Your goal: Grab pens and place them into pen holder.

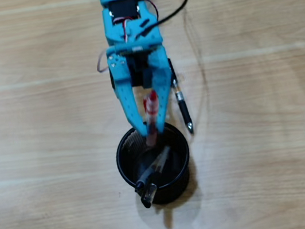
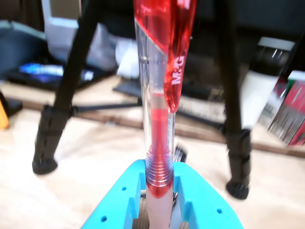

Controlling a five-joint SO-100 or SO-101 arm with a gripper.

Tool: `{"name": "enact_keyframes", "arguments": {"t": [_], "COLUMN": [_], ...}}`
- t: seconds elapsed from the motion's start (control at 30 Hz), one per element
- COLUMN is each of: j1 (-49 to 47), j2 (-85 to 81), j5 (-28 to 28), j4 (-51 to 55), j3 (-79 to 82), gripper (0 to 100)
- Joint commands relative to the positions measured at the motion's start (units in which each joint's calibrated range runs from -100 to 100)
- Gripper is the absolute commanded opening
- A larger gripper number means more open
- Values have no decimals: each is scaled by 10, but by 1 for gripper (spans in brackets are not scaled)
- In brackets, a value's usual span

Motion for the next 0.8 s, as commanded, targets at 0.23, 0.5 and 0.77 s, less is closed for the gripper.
{"name": "enact_keyframes", "arguments": {"t": [0.23, 0.5, 0.77], "j1": [19, 18, 13], "j2": [54, 57, 52], "j5": [-17, -17, -17], "j4": [-12, -12, -12], "j3": [-49, -62, -62], "gripper": [2, 5, 15]}}
